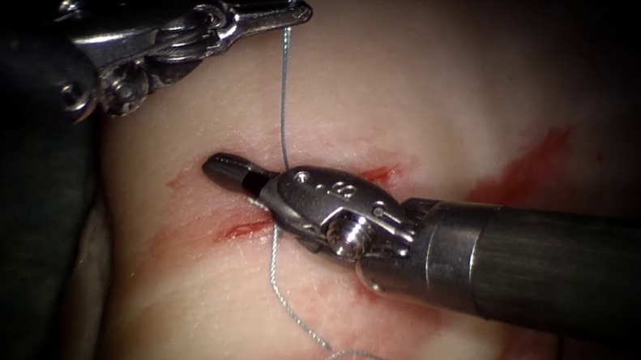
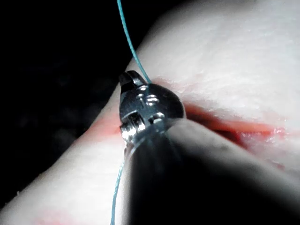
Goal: Wound Closure
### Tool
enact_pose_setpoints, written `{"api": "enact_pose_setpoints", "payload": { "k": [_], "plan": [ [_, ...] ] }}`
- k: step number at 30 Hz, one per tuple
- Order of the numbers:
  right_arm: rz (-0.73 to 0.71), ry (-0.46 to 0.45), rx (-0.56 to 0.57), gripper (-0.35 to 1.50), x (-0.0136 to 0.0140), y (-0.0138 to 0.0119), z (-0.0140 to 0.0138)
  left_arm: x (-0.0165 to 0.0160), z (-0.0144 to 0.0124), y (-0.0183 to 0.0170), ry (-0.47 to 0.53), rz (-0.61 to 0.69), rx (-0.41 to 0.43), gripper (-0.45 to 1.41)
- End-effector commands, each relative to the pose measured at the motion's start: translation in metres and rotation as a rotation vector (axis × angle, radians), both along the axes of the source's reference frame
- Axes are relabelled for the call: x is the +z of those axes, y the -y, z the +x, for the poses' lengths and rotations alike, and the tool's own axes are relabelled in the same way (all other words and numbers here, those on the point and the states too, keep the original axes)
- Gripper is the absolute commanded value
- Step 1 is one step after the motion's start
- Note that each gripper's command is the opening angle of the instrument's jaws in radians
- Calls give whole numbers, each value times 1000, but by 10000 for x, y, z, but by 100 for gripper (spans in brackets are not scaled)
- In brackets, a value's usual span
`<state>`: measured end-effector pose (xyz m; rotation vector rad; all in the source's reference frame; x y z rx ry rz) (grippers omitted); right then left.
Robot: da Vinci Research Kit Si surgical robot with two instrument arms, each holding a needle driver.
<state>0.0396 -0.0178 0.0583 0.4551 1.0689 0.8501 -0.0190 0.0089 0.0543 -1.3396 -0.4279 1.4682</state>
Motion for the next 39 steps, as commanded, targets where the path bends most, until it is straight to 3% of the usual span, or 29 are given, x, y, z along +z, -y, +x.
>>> {"api": "enact_pose_setpoints", "payload": {
  "k": [1, 4, 10, 13, 16, 18, 20, 22, 24, 25, 28, 31, 32, 33, 34, 35, 36, 38, 39],
  "plan": [
    [1, -3, -1, -35, 2, -1, 7, 5, -5, 1, 1, 0, 1, -45],
    [5, -23, -23, -35, -6, 4, -12, 3, 1, -1, 0, 2, -1, -45],
    [1, -32, 12, -35, -45, 13, -73, 8, 13, 2, -29, 8, 2, -45],
    [3, -46, -3, -35, -60, 23, -106, 17, 10, 9, -52, 30, 6, -45],
    [69, -72, -17, -35, -77, 43, -156, 34, -3, 22, -51, 102, 9, -45],
    [93, -79, -20, -28, -82, 49, -170, 39, -8, 25, -34, 134, 16, -45],
    [121, -86, -20, 15, -87, 53, -182, 44, -13, 29, -22, 156, 16, -45],
    [133, -88, -27, 26, -93, 59, -195, 50, -19, 33, -39, 174, 27, -45],
    [144, -90, -26, 83, -93, 60, -200, 58, -22, 33, -45, 183, 29, -45],
    [144, -90, -25, 99, -93, 60, -200, 60, -21, 31, -45, 184, 34, -45],
    [143, -89, -24, 128, -91, 60, -198, 72, -16, 28, -60, 190, 43, -45],
    [152, -86, -20, 131, -90, 61, -195, 93, -12, 32, -88, 209, 35, -45],
    [156, -85, -17, 133, -89, 62, -193, 103, -12, 34, -105, 208, 39, 14],
    [162, -84, -13, 135, -89, 62, -191, 113, -12, 37, -112, 200, 41, 52],
    [162, -84, -13, 135, -90, 62, -190, 116, -12, 39, -113, 196, 41, 63],
    [167, -86, -8, 135, -90, 63, -188, 123, -13, 43, -121, 195, 50, 89],
    [168, -87, -11, 136, -91, 63, -187, 126, -13, 45, -118, 199, 67, 101],
    [168, -96, -7, 136, -92, 63, -187, 134, -13, 52, -134, 202, 155, 130],
    [168, -99, -6, 138, -92, 63, -188, 134, -12, 53, -149, 185, 186, 130]
  ]
}}
